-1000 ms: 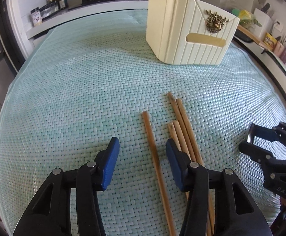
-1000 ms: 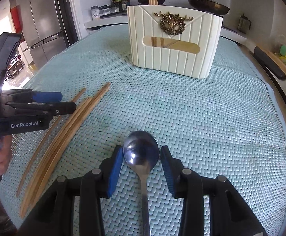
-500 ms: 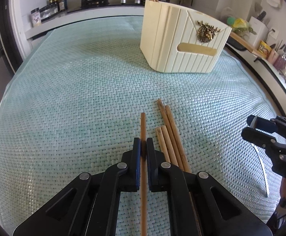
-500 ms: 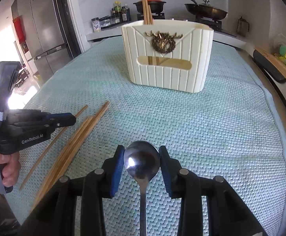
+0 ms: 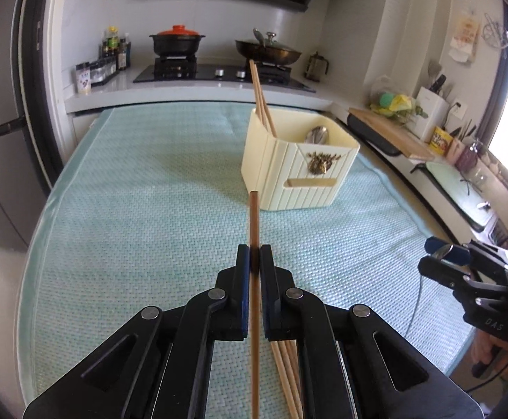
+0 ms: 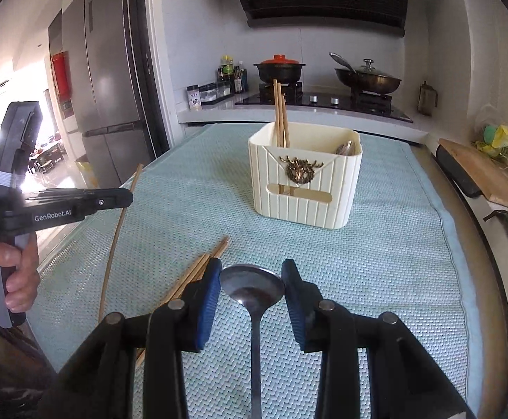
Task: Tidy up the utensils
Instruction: 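Carry spoon and chopstick over the cream holder and open both tools to drop them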
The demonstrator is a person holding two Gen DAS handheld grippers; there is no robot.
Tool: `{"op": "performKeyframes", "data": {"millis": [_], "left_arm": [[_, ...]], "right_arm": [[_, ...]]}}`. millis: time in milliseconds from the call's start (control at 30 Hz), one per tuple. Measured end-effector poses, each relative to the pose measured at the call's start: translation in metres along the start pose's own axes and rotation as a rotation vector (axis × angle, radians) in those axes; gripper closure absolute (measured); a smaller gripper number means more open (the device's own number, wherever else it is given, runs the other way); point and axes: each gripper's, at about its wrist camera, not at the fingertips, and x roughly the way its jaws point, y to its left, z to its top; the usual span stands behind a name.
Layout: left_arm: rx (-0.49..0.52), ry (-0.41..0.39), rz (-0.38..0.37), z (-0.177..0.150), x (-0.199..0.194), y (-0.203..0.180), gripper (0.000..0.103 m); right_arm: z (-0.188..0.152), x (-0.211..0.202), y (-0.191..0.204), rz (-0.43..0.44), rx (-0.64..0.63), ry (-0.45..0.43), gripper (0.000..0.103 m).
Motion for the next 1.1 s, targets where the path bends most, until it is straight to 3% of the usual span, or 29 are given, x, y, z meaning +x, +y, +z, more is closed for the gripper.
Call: {"op": "performKeyframes", "data": {"millis": [267, 767, 1100], "left_arm": [[-0.016, -0.09, -0.019, 0.021, -0.03, 0.001, 0.099], [-0.006, -0.135, -0.043, 0.045, -0.043, -0.005, 0.099], [0.005, -0.17, -0.074, 0.088, -0.049, -0.008, 0.1]], "right_arm": [[0.014, -0.022, 0.001, -0.001, -0.007, -0.06, 0.068], [0.047, -0.045, -0.01, 0.003, -0.001, -0.127, 0.068], [0.094, -0.056, -0.03, 0.023, 0.011, -0.164, 0.068]]}}
